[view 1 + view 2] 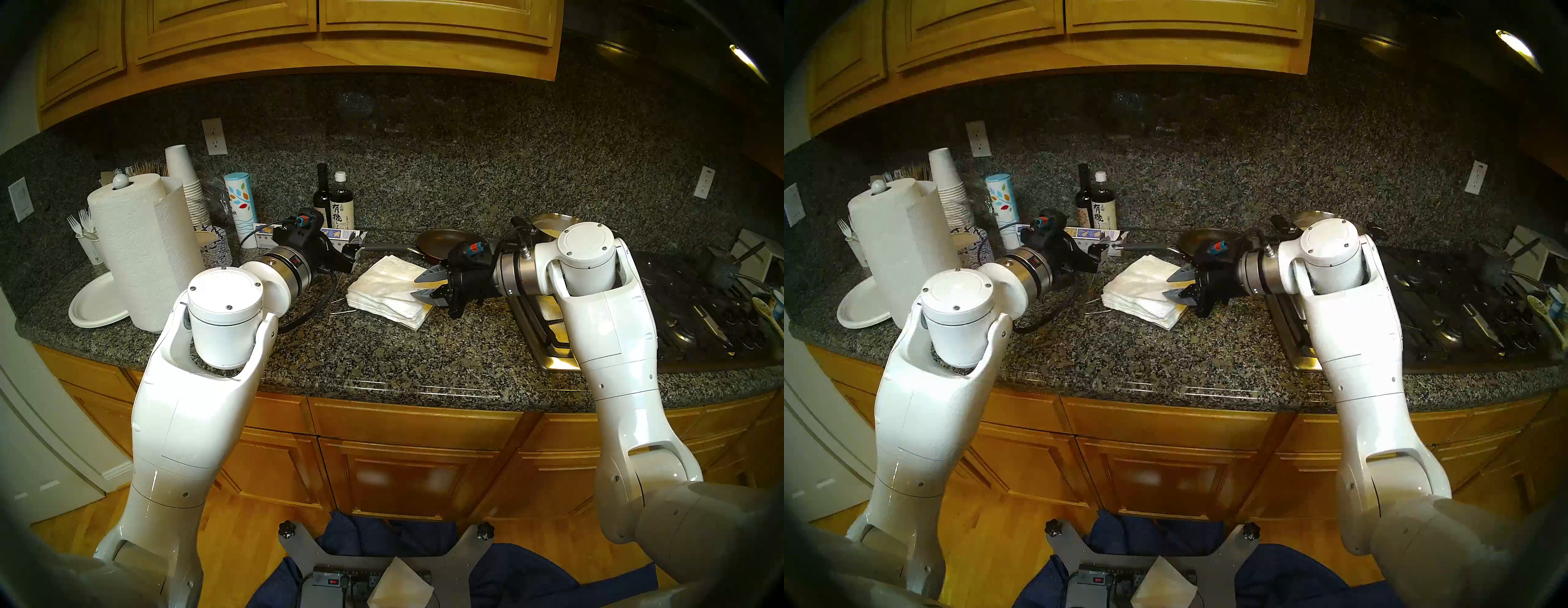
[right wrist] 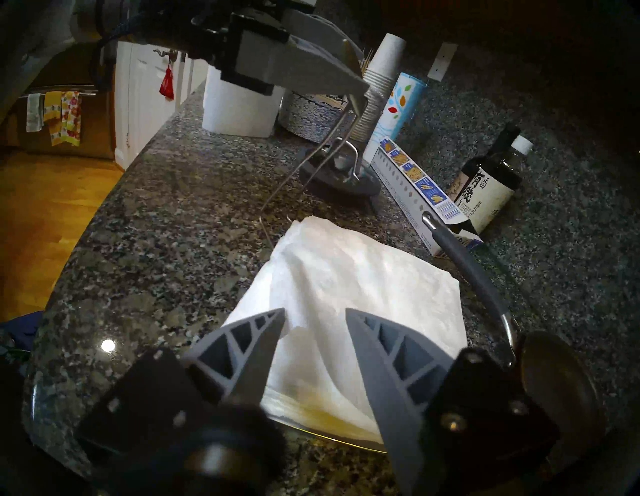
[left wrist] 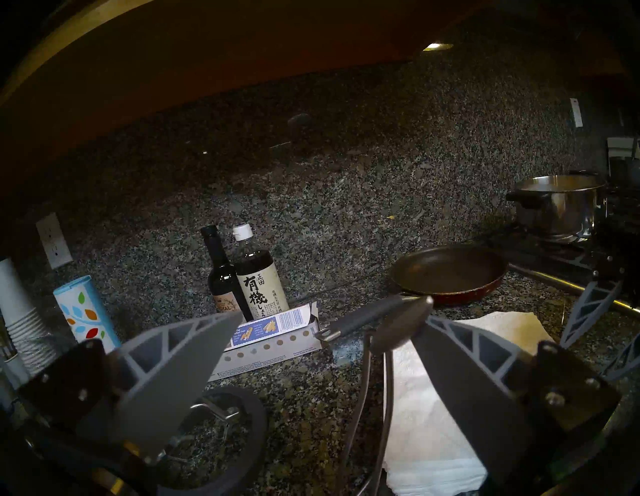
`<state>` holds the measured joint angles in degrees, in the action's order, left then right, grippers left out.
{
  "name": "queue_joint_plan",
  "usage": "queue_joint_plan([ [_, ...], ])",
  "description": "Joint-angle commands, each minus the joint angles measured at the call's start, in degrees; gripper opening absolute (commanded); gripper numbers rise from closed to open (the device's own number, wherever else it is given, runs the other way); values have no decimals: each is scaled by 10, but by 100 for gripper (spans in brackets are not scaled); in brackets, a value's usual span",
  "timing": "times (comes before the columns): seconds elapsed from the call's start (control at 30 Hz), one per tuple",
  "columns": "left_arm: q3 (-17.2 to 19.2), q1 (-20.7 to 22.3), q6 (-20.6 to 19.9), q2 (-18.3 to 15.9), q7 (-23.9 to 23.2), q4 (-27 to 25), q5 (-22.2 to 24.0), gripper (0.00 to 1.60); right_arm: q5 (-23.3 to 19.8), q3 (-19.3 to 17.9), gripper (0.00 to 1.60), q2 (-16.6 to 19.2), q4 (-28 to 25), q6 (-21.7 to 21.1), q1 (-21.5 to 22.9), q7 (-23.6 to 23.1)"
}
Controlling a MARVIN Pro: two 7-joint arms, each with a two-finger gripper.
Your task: Take napkin out of napkin holder
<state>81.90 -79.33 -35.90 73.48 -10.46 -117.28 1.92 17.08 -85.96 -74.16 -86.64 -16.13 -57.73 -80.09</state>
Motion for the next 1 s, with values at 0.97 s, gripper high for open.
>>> queue_joint_plan([
  [0.97,14,2,7,-9,11,-29,6,160,13,14,82,-6,19,-3,23,-9],
])
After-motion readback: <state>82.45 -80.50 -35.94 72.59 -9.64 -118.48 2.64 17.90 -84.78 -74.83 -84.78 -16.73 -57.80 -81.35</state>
